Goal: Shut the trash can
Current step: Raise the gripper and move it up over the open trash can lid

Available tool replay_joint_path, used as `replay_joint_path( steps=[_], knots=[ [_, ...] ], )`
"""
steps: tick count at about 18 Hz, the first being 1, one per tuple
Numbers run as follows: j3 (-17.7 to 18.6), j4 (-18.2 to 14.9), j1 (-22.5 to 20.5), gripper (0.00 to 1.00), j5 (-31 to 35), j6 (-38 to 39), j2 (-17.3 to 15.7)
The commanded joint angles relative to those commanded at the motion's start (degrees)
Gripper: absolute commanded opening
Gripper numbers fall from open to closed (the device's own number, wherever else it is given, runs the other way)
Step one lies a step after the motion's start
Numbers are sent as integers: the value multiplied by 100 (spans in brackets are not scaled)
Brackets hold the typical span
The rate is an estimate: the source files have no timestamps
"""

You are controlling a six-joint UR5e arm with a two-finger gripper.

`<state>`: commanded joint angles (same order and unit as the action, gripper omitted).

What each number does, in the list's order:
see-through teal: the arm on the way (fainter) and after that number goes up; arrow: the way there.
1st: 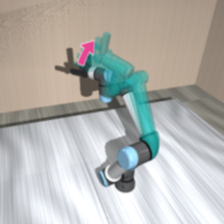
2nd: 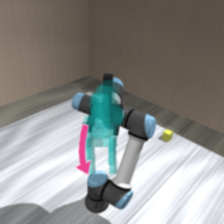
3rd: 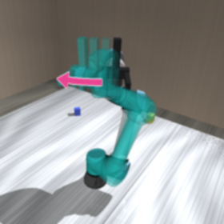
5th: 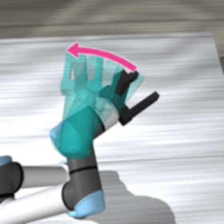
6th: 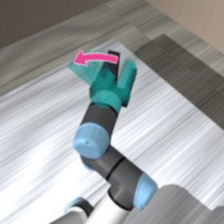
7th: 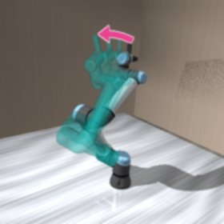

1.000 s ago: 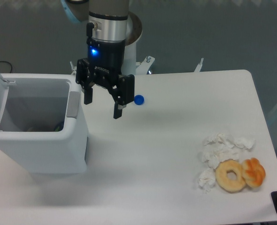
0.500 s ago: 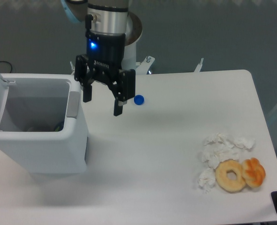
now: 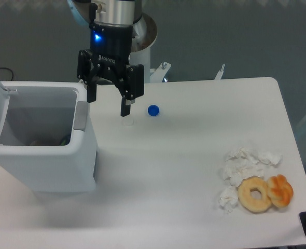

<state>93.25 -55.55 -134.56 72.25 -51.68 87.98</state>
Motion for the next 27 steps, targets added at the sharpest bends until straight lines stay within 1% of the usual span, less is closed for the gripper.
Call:
replay_joint_path(
  steps=[4,8,10,16,20,22,25,27],
  knots=[
    [0,0,-9,100,0,61,-18],
    [-53,0,-26,100,0,561,-79],
    [-70,0,0,100,0,808,-158],
    [-88,0,-9,100,-18,1194,-430],
    [-158,0,-17,100,-18,1712,-545],
    [-193,9,-9,100,-131,2037,-589],
    [-281,9,-26,100,-465,2372,-633],
    [-281,0,-26,100,-606,2531,-738]
  ],
)
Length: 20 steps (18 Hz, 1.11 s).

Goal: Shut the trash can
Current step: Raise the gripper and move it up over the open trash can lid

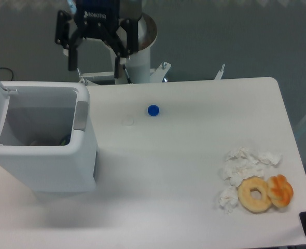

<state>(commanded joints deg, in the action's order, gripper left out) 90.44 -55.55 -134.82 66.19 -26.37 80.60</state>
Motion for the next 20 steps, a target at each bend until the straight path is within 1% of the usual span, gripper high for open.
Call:
replay_joint_path(
  steps=[4,10,12,13,17,20],
  knots=[
    [0,0,9,100,-176,141,-141],
    [0,0,53,100,-185,685,-334],
    [-17,0,79,100,-229,1036,-396],
    [-9,0,97,100,-351,1212,-422],
    [26,-9,158,100,-1177,1485,-510],
    [61,-9,219,100,-1319,1547,-650]
  ],
)
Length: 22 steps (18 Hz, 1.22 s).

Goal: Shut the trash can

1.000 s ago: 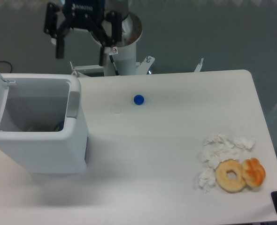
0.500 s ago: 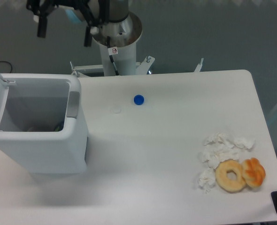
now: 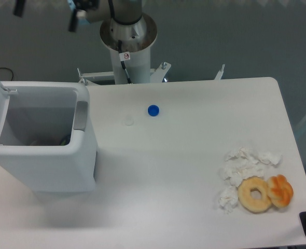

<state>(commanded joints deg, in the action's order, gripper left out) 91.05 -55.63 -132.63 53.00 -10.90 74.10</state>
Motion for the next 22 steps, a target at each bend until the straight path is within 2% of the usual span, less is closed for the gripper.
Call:
replay_joint_path(
  steps=[10,17,22],
  knots=[
    [88,-18,413,100,-501,123,78],
    [62,-9,598,100,-545,263,491],
    [-26,9,861,100,-580,255,667]
  ],
)
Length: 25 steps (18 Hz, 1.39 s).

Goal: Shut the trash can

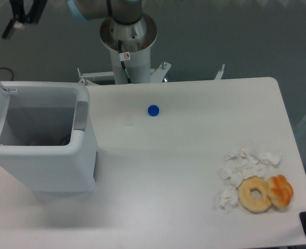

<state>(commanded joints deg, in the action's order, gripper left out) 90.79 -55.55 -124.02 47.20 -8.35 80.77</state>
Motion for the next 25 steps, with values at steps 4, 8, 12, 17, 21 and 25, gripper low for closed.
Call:
replay_joint_path(
  steps=[4,8,12,17,21,25],
  knots=[
    [-88,0,263,100,-70,-17,71],
    [-88,0,361,100,-351,-35,80],
    [-88,9,545,100,-632,-53,88],
    [-44,9,791,100,-800,-44,185],
    [-88,9,1081,100,-800,-53,343],
    [-88,9,1310,100,-800,-53,519]
  ],
)
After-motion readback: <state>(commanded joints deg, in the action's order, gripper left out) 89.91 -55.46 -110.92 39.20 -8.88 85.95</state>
